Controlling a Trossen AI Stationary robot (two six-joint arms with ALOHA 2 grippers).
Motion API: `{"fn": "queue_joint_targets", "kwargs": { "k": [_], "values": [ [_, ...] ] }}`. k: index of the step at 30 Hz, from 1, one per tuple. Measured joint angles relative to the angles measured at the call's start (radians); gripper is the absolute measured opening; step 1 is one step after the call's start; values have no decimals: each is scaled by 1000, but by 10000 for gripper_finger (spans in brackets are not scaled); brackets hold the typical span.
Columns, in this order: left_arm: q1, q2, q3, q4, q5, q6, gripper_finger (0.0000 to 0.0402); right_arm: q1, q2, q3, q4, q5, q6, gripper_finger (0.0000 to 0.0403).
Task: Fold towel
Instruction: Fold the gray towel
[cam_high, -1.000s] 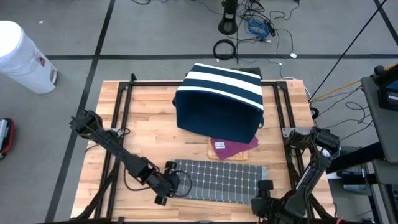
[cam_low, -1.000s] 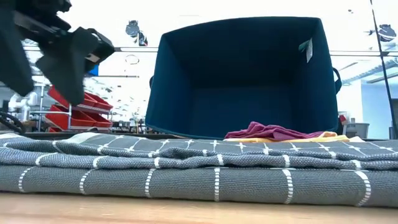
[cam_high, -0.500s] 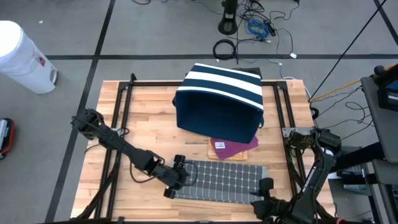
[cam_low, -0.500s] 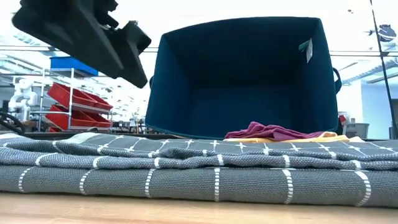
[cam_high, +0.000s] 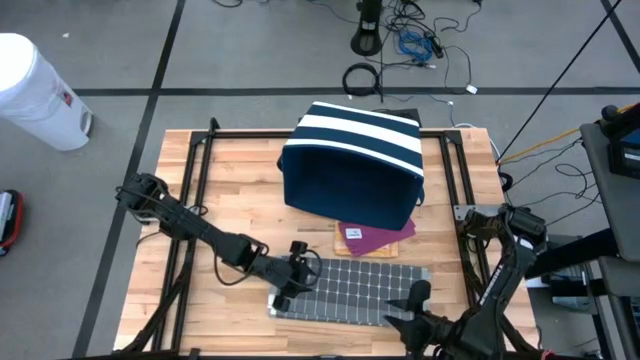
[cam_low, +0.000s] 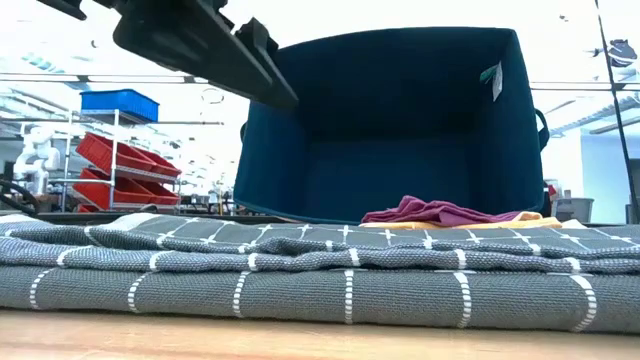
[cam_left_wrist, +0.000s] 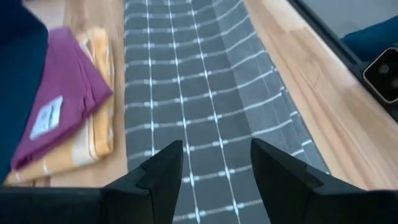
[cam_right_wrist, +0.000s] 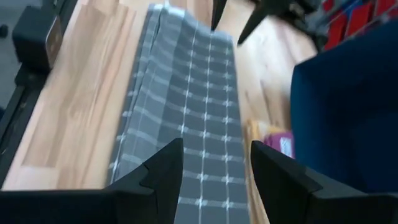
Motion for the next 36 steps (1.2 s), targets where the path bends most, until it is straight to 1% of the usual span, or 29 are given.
{"fn": "queue_joint_targets", "kwargs": {
  "k": [3, 7, 13, 19, 24, 27, 33, 36],
  "values": [
    [9, 0, 0, 33, 5, 38, 195, -19, 0, 0, 61, 30, -84, 176],
    [24, 0, 0, 64, 7, 67, 195, -65, 0, 0, 191, 9, -261, 176],
    [50, 0, 0, 73, 42, 87, 195, -151, 0, 0, 466, -147, -593, 176],
    [64, 0, 0, 74, 60, 107, 195, -231, 0, 0, 629, -321, -838, 176],
    [66, 0, 0, 73, 62, 126, 195, -306, 0, 0, 673, -484, -959, 176],
    [66, 0, 0, 68, 62, 126, 195, -355, 0, 0, 669, -582, -1013, 176],
    [66, 0, 0, 39, 62, 124, 195, -449, 0, 0, 615, -736, -1112, 176],
    [66, 0, 0, 31, 61, 120, 195, -497, 0, 0, 563, -813, -1127, 176]
  ]
}}
